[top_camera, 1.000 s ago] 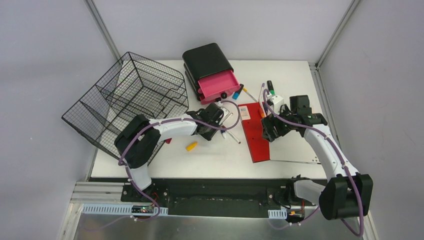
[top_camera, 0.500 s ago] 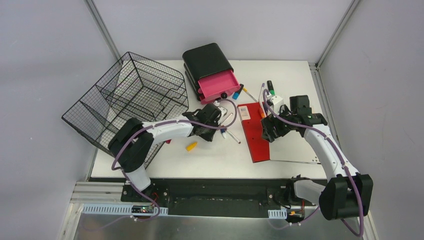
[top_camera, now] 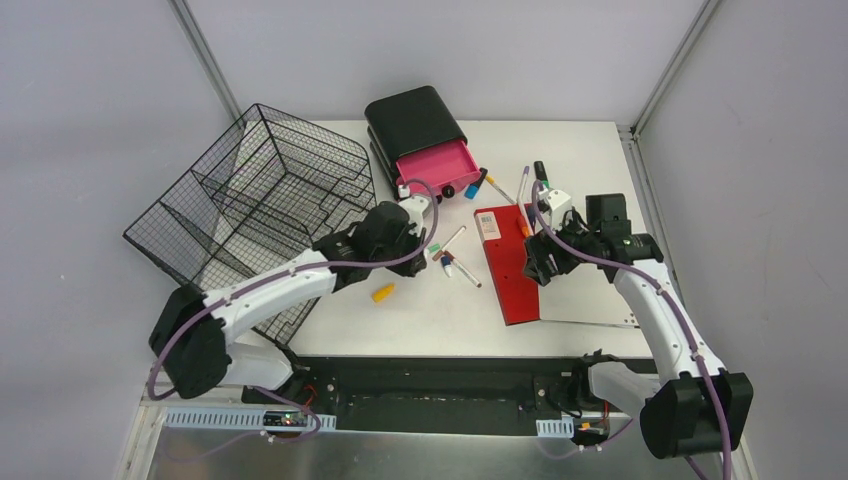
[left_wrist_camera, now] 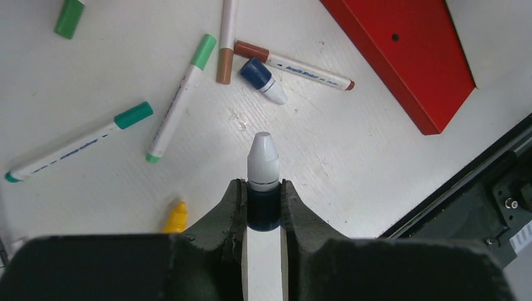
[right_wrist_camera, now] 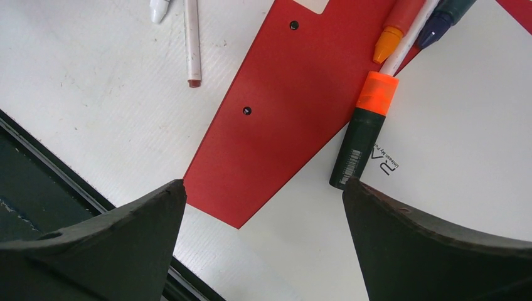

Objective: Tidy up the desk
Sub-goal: Pick up the stationery from the center of the board, then place the stationery in the drawer.

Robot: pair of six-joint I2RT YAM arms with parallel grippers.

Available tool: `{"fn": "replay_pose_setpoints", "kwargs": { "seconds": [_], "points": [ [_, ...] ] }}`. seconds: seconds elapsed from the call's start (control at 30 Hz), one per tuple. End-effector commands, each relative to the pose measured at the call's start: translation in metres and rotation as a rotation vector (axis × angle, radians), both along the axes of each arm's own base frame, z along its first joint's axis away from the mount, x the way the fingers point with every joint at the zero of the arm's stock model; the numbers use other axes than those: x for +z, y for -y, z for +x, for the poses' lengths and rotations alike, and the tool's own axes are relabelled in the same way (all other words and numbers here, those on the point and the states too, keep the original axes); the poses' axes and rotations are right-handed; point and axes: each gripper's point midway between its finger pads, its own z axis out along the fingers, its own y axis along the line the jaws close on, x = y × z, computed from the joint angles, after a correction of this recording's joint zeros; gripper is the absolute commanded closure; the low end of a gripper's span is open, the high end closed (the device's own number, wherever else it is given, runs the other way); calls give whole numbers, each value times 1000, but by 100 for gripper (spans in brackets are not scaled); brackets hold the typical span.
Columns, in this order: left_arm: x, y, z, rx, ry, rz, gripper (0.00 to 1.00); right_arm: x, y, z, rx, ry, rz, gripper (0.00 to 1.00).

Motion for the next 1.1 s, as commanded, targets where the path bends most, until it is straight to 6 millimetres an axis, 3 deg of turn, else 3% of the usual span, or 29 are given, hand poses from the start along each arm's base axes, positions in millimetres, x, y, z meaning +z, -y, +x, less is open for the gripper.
{"fn": "replay_pose_setpoints", "kwargs": {
  "seconds": [0.0,0.17,0.43,0.57,0.63,0.87,1.07],
  "points": [
    [66,-10,17,71,204,-122,100,21,-5,5,32,77,23,0],
    [119,-25,39,70,407,-98,100,20,-5,5,39,75,21,0],
    [153,-17,110,77,479,-70,100,11,-3,6,45,47,3,0],
    [157,-7,147,47,509,-9,100,9,2,8,30,45,-8,0],
    [146,0,164,31,498,27,100,9,6,8,17,44,-5,0],
    [126,16,199,15,472,96,100,8,13,10,-13,33,11,0],
    [128,18,208,44,455,105,47,7,16,11,-25,27,9,0]
  ]
}}
